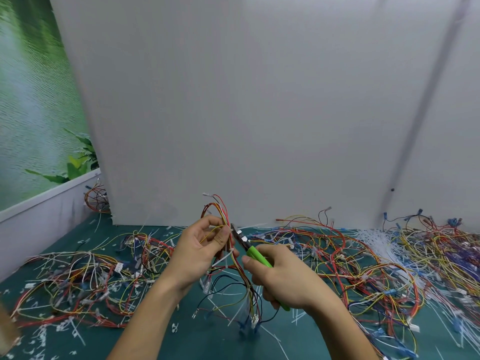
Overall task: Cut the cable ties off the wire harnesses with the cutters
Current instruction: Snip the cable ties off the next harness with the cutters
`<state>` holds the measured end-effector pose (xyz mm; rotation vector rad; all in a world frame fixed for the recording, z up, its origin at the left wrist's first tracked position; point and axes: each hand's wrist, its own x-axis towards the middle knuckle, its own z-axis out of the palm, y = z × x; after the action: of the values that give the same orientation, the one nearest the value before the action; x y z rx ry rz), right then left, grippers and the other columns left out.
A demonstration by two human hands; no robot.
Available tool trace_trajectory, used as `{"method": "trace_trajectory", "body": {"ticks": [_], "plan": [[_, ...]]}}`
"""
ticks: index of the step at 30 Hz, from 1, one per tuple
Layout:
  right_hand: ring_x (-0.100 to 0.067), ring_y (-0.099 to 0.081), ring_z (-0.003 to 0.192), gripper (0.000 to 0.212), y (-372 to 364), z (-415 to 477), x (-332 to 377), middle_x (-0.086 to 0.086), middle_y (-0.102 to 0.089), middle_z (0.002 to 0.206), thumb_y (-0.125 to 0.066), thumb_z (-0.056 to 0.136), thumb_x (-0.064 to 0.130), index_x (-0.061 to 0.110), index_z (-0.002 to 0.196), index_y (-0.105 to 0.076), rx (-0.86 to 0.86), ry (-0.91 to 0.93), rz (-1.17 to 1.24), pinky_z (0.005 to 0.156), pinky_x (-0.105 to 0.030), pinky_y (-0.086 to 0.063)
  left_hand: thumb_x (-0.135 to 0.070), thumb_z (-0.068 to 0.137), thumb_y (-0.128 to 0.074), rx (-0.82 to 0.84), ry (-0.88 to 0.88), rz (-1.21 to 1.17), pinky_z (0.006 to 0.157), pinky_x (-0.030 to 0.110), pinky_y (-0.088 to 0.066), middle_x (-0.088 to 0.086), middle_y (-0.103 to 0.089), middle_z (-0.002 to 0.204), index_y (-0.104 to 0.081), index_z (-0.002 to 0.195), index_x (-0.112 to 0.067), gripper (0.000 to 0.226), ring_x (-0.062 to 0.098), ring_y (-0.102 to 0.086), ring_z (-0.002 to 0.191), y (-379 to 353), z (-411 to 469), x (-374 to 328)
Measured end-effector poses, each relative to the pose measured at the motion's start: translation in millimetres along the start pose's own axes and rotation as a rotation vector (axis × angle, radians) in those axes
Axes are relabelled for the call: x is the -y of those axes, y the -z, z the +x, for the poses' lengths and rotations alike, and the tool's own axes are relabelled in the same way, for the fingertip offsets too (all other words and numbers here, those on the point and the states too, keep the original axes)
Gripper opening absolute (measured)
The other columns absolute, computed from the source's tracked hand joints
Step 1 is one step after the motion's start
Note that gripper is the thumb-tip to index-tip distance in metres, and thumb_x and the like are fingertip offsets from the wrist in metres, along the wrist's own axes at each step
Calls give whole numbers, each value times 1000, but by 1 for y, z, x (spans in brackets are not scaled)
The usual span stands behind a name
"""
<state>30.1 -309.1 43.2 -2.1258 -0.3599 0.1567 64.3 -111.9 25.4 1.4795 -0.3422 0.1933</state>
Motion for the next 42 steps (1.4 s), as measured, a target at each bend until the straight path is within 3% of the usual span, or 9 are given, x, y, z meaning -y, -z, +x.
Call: {"method": "trace_trajectory", "body": {"ticks": [5,10,18,22,25,29,31,34,42], "plan": [[-25,-55,52,32,0,1,-1,-7,-56,70,-56,101,45,15,91,-55,9,5,-12,55,-47,-54,-27,89,-69,12,13,-2,69,25,-58,10,-73,82,-68,89,-20,7,32,-76,78,1,0,0],[-23,-57,53,49,3,-2,4,-3,-58,68,-59,84,65,16,89,-56,15,-12,45,55,-44,-55,-28,91,-69,5,14,4,69,25,-57,9,-74,85,-68,91,-21,7,31,-76,80,1,0,0],[-19,-65,61,33,6,-2,1,-2,-62,76,-57,101,49,16,98,-58,64,13,-44,68,-51,-61,-28,89,-70,-35,16,-6,69,24,-57,9,-75,85,-68,91,-20,8,30,-76,79,0,0,1],[-16,-55,55,30,2,2,-2,0,-57,72,-55,101,49,21,91,-57,10,48,-73,53,-34,-51,-26,89,-69,-28,28,-22,66,23,-56,11,-73,84,-68,90,-17,9,32,-75,77,0,0,0],[-11,-49,54,29,2,6,-7,5,-55,68,-58,100,51,29,80,-57,-40,83,-84,58,-27,-42,-25,90,-69,6,42,-4,67,24,-57,14,-73,85,-68,90,-17,8,32,-75,77,2,0,-2],[-5,-44,51,27,3,10,-12,5,-54,67,-59,101,46,24,86,-61,-124,86,23,55,-25,-39,-26,91,-69,125,31,26,69,38,-60,14,-73,84,-68,89,-18,8,34,-74,76,-4,-3,-2],[-8,-46,50,25,3,10,-11,5,-53,67,-57,103,43,24,88,-62,-170,73,115,50,-25,-40,-27,91,-68,129,35,24,70,42,-60,14,-73,85,-68,89,-19,8,37,-74,78,-9,-5,-2],[-17,-54,50,26,5,11,-9,-3,-56,72,-54,105,40,17,93,-62,-248,34,318,48,-31,-49,-25,94,-65,81,84,-36,66,32,-58,17,-73,92,-69,94,-13,13,38,-75,84,-11,-5,-5],[-17,-72,72,19,9,9,-8,0,-73,97,-74,92,19,19,109,-65,-144,71,325,68,-36,-62,-17,96,-61,-17,243,-234,62,38,-61,22,-74,103,-64,108,2,22,37,-74,96,-8,-1,-11]]}}
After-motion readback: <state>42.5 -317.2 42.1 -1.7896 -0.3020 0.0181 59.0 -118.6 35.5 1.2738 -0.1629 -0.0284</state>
